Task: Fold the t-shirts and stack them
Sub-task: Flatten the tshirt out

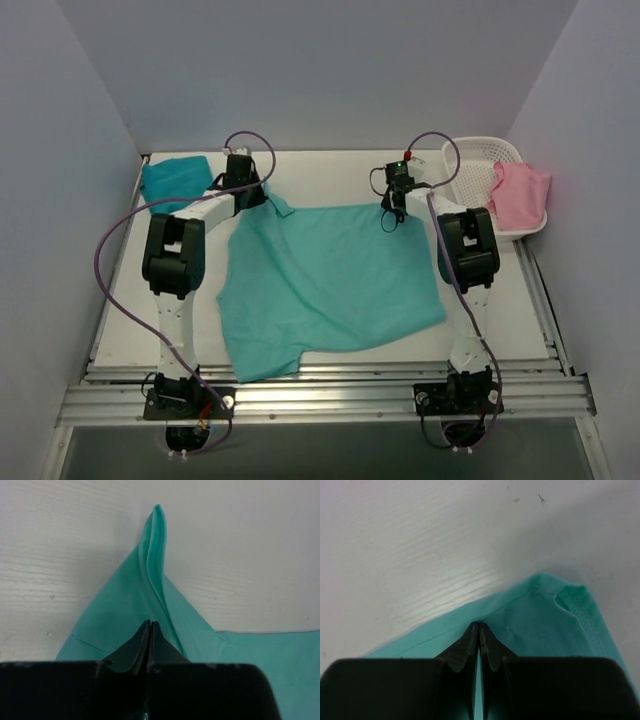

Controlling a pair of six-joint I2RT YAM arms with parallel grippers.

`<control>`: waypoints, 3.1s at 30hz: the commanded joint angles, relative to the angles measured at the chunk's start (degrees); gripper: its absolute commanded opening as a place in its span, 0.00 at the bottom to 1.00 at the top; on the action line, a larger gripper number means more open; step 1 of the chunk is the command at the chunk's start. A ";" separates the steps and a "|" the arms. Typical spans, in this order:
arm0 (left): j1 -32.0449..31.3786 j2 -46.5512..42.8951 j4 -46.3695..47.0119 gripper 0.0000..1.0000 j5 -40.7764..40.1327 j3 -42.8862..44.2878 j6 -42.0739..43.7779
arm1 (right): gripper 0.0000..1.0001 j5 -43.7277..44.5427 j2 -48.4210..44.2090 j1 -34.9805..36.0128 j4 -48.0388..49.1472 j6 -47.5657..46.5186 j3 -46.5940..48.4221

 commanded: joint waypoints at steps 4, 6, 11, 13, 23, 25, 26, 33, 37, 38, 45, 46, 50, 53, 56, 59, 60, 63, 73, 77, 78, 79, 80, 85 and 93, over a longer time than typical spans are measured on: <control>0.25 4.89 2.44 0.02 0.47 5.48 -0.08 | 0.00 -1.35 6.34 -1.28 -0.74 1.62 5.14; 0.33 7.26 0.95 0.02 -0.06 8.46 0.10 | 0.00 -1.61 7.31 -1.89 -1.09 1.97 6.90; 1.65 13.66 -4.93 0.02 -0.68 17.60 -0.07 | 0.00 -3.72 10.74 -4.70 -1.96 2.59 11.63; 2.18 15.69 -6.96 0.02 -0.50 21.64 -0.08 | 0.00 -3.99 12.31 -5.50 -2.58 2.94 13.40; 6.66 37.27 -26.50 0.24 -1.12 74.93 2.65 | 0.39 -6.35 19.62 -9.45 -4.34 3.83 29.56; 6.75 30.24 -16.36 0.35 -0.76 59.43 2.56 | 0.74 -6.54 16.40 -9.46 -3.29 2.94 28.45; 6.66 22.55 -12.63 0.41 -0.77 53.27 2.82 | 1.00 -6.54 14.11 -9.37 -0.15 2.86 26.17; 6.05 1.57 -9.60 0.66 -2.18 34.06 2.47 | 1.00 -5.84 -2.16 -7.61 0.33 0.05 17.10; 2.37 -8.54 -9.78 0.73 -3.05 26.25 4.49 | 1.00 -3.91 -12.80 -4.45 0.23 -1.98 9.64; 1.31 -11.69 -9.78 0.75 -4.18 22.84 5.02 | 1.00 -3.20 -14.38 -2.88 -1.94 -2.50 7.97; -8.26 -19.19 -2.77 0.74 -4.72 -0.99 2.83 | 1.00 -1.62 -27.47 2.23 1.71 -0.14 -14.50; -8.63 -19.10 1.17 0.74 -4.55 -3.10 2.48 | 0.99 -1.79 -28.10 2.49 2.77 0.04 -15.94; -8.72 -9.20 5.86 0.70 -0.34 -1.39 2.03 | 0.83 -5.39 -27.41 2.85 3.22 0.39 -17.53; -8.28 0.48 -1.85 0.61 1.61 10.91 1.68 | 0.62 -7.68 -26.18 3.90 4.54 0.39 -17.36; -8.45 3.48 -2.76 0.57 4.59 13.67 0.28 | 0.46 -7.42 -24.24 5.57 3.05 -0.05 -15.43; -8.45 3.66 -1.17 0.55 3.20 11.29 -0.08 | 0.22 -6.72 -23.27 6.45 3.22 0.13 -16.12; -8.45 3.84 -1.34 0.55 2.58 11.11 0.36 | 0.22 -6.63 -23.18 6.63 3.31 0.39 -16.56; -8.28 5.33 -3.71 0.52 -0.76 11.46 1.59 | 0.24 -4.62 -23.79 7.94 3.40 2.15 -19.10; -0.73 15.76 -14.95 0.53 -5.87 26.38 4.49 | 1.00 2.77 -37.67 16.47 1.56 5.05 -32.19; 1.39 20.62 -19.44 0.53 -6.30 35.70 5.89 | 1.00 7.25 -49.86 19.98 -4.15 6.28 -37.21; 1.56 22.28 -20.67 0.53 -7.00 39.99 6.25 | 1.00 8.13 -52.51 20.68 -7.21 7.41 -38.09; 2.00 22.90 -22.07 0.53 -8.22 42.20 6.43 | 1.00 10.14 -54.80 21.04 -9.33 8.12 -39.40; 2.09 23.08 -23.83 0.52 -8.85 43.88 6.34 | 1.00 11.29 -60.04 21.39 -11.18 8.74 -39.77; -0.18 8.26 -15.69 0.51 -5.78 28.06 4.49 | 1.00 21.31 -73.18 21.75 -28.40 13.47 -40.04; -9.76 -9.23 -4.00 0.52 -0.43 3.58 -0.16 | 0.99 16.32 -75.57 21.92 -26.23 21.84 -44.51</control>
